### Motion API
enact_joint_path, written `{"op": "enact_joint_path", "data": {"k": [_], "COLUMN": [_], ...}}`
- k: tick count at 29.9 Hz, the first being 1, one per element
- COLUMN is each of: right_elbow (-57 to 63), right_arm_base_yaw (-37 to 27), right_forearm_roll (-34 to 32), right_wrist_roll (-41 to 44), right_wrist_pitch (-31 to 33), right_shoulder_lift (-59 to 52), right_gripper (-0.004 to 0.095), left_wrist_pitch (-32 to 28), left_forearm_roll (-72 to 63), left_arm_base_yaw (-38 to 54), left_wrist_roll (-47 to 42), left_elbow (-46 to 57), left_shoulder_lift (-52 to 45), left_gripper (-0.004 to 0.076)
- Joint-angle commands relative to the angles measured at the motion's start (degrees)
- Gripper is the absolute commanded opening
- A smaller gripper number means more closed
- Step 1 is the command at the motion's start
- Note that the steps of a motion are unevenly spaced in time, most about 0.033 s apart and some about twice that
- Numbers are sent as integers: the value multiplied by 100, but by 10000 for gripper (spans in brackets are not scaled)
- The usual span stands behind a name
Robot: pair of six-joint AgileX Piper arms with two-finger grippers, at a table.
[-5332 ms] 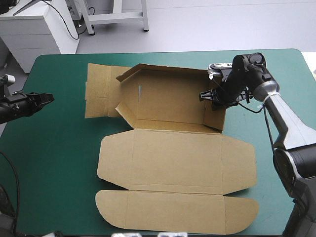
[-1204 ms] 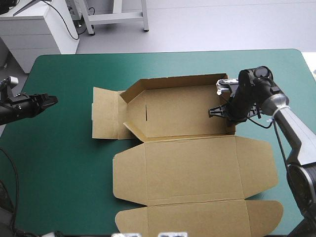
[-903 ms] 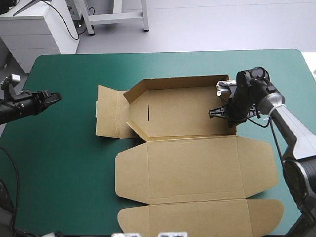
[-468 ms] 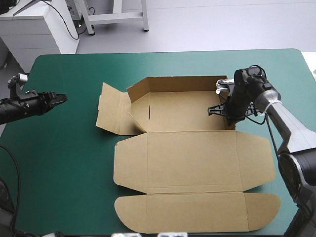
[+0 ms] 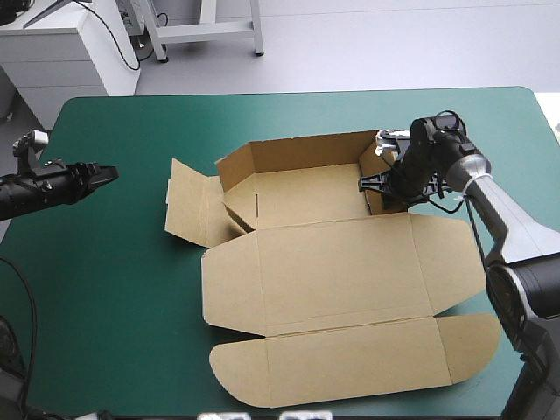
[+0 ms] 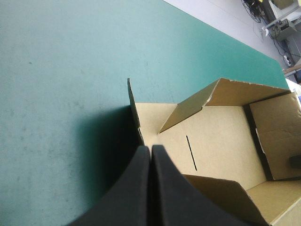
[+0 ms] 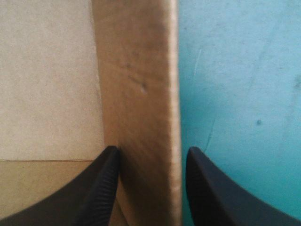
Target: Fold the box
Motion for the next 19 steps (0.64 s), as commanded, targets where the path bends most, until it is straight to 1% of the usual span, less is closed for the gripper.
{"op": "enact_joint_path", "data": {"k": [1, 3, 5, 8, 9, 11, 19], "right_elbow": [-266, -473, -756, -1225, -1264, -1251, -1242], "right_arm_base_yaw": [-10, -10, -10, -10, -10, -10, -10], "right_forearm_roll": [-9, -75, -179, -316, -428, -538, -480], "right_wrist_roll": [3, 3, 16, 39, 6, 114, 111], "right_wrist_pitch": [-280, -233, -48, 636, 722, 722, 722], "right_shoulder_lift": [-261, -261, -261, -261, -261, -347, -295], "right_gripper": [505, 505, 505, 505, 505, 505, 504], "left_wrist_pitch": [64, 53, 29, 29, 29, 57, 131], "left_forearm_roll": [-363, -363, -363, -288, -252, -167, -155], "left_arm_base_yaw": [-16, -16, -16, -16, -16, -16, -16], "left_wrist_roll": [-6, -6, -6, -6, -6, -6, -6], "left_elbow": [-144, -144, -144, -144, -144, -144, -144], "left_shoulder_lift": [-220, -220, -220, -220, -220, -220, -220], "left_gripper": [-8, -8, -8, -8, -8, -8, -8]}}
